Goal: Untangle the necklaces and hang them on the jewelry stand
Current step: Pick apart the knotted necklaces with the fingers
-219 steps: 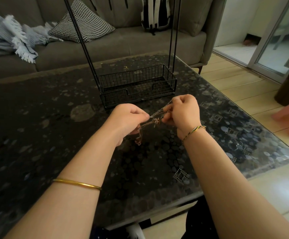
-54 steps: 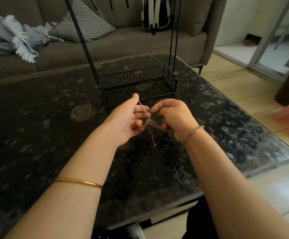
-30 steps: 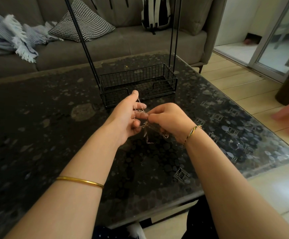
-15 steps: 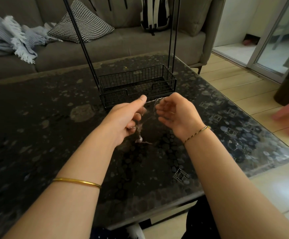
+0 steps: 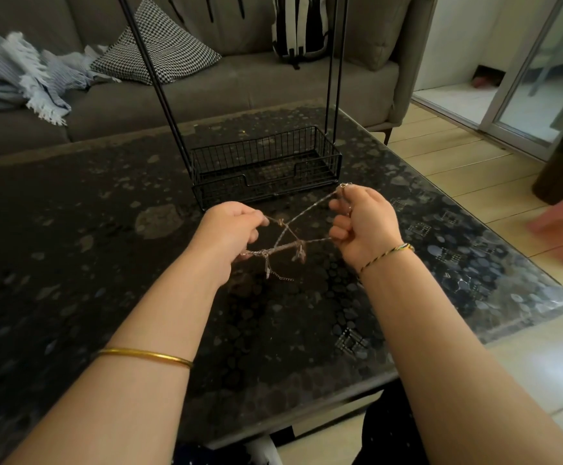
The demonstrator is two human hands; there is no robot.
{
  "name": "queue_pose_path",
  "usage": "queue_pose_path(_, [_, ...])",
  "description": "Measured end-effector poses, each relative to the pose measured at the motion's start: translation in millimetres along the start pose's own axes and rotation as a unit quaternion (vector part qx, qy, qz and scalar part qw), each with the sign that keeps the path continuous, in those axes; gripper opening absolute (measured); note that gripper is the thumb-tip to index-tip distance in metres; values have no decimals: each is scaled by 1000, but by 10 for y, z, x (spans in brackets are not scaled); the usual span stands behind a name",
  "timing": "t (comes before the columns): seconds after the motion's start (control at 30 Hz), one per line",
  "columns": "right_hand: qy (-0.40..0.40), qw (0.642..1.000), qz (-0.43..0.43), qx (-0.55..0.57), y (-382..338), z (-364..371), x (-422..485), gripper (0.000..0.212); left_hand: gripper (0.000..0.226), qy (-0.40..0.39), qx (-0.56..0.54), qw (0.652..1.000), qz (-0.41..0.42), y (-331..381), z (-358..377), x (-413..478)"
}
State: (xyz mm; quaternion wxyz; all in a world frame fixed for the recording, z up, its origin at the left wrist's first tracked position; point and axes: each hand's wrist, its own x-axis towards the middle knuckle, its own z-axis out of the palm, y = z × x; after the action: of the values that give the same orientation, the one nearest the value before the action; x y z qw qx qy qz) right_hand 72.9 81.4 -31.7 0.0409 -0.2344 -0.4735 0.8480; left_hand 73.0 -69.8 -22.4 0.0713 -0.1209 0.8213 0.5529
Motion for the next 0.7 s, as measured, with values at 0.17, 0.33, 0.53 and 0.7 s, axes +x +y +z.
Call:
queue_pose_path(0.17, [13, 997, 52, 52, 2, 0, 1, 11, 13, 15, -163, 985, -49, 60, -14, -48])
queue_pose_path(0.33, [37, 997, 50, 40, 4, 9, -14, 12, 16, 25, -195, 980, -32, 110, 17, -82])
queue_pose_path(0.53, [69, 997, -15, 14, 29, 39, -53, 18, 15, 94, -110, 989, 2, 77, 70, -40])
queue_pose_path(0.7, [27, 991, -23, -126, 39, 39, -58, 14, 18, 102, -91, 990, 37, 44, 77, -19])
